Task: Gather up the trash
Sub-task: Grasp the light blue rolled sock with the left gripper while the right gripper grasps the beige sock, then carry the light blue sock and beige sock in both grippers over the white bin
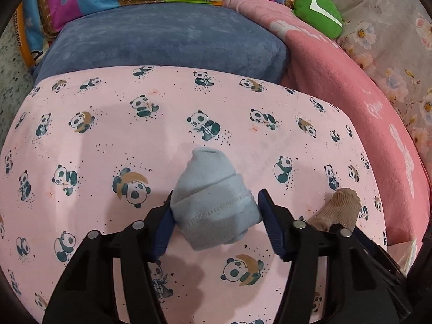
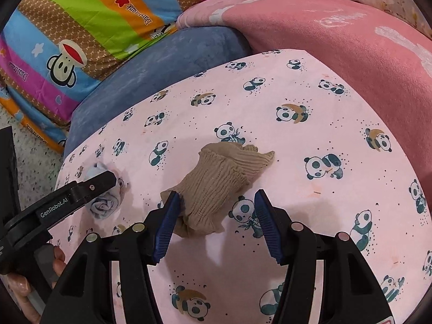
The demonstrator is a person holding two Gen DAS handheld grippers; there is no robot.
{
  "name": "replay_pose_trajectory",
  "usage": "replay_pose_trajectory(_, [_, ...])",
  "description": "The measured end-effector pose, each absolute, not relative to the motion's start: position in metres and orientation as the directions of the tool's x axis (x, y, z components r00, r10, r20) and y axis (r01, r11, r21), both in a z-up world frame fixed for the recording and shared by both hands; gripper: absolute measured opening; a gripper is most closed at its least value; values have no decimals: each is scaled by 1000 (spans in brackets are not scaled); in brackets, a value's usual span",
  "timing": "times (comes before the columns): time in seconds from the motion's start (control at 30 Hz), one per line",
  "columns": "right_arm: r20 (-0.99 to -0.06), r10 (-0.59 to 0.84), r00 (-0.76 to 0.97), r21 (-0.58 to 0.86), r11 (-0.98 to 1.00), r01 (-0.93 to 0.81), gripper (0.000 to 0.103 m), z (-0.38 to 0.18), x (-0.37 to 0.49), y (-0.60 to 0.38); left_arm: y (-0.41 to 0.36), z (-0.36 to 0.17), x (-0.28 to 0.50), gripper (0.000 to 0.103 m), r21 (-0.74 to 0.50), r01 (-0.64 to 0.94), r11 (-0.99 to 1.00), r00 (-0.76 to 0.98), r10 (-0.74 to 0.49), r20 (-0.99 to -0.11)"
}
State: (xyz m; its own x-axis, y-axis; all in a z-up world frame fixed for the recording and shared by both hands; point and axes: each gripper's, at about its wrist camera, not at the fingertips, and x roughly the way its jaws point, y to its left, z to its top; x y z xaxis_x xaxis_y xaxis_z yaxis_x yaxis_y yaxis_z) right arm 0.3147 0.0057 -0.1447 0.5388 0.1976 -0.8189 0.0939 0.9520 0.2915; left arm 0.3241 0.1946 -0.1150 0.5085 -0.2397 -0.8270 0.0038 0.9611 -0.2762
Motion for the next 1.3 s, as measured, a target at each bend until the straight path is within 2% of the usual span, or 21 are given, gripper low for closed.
replay_pose_trajectory(0.1, [-824,217,523,293,954,67,23,-149,317,8,192,-112,320,44,-265,14,964,516,-234,-824])
replay_pose_trajectory(0.23, [-819,217,531,291,955,58,13,-145,311,6,189,-103,312,40,-274,15,962,519,-241,-820])
replay_pose_trajectory(0.57, [-769,219,601,304,952,42,12,-105,270,2,162,-57,280,39,-276,67,959,562,-265,-783])
replay_pose_trajectory(1.03, [-649,196,736,332,942,42,12,-9,187,-42,105,17,209,39,-265,184,946,645,-320,-694])
replay_pose_trajectory(1.3, [-590,158,792,341,938,67,12,27,132,-79,66,41,174,39,-245,264,933,661,-360,-658])
